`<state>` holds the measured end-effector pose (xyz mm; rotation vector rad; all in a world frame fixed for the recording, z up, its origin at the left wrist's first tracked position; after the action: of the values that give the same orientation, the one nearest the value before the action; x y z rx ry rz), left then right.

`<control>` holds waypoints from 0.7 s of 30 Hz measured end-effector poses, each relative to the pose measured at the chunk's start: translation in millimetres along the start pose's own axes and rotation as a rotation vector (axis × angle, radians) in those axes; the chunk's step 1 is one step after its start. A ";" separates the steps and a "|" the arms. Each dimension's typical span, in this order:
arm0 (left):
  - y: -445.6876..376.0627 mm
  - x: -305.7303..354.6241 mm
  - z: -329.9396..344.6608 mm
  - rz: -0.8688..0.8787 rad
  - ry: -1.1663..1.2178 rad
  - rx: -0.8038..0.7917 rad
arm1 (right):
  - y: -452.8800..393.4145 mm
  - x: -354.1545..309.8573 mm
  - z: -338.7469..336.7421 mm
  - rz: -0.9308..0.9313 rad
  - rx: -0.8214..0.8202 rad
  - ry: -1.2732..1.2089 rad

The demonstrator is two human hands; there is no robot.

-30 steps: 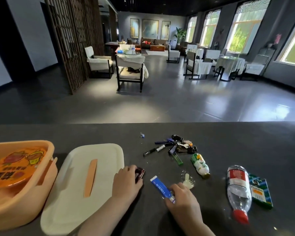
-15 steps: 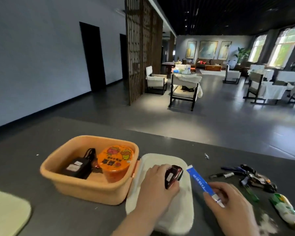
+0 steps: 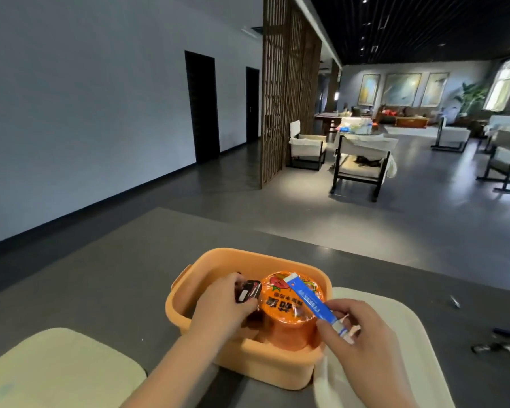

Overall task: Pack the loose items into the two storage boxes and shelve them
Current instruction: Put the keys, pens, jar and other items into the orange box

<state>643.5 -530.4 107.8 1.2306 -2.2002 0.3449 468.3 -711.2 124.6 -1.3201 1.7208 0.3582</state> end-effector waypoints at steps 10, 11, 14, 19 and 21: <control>-62.7 -29.4 57.4 -0.116 -0.356 -0.383 | -12.6 -1.5 -2.2 0.023 0.035 0.090; -64.6 -28.5 62.3 -0.108 -0.383 -0.397 | -14.2 -0.9 -1.6 0.023 0.026 0.096; -69.3 -26.9 65.4 -0.090 -0.448 -0.392 | -18.2 -0.5 1.4 0.016 0.014 0.090; -67.4 -23.9 42.0 -0.055 -0.362 -0.236 | -21.1 0.3 12.6 0.026 -0.028 0.017; -63.0 -25.9 22.1 -0.035 -0.276 -0.140 | -22.4 0.6 17.1 0.036 -0.058 0.002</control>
<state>698.7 -557.2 70.9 1.3011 -2.3833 0.0041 496.2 -708.4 121.1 -1.3329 1.7497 0.4308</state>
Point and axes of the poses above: each hand's wrist, its own y-axis away from the middle knuckle, its own z-axis out of the palm, x = y × z, the point moved 9 cm from there along -y, towards the middle knuckle, and after that the axes turned 15 degrees about -x, right-handed, at the moved point
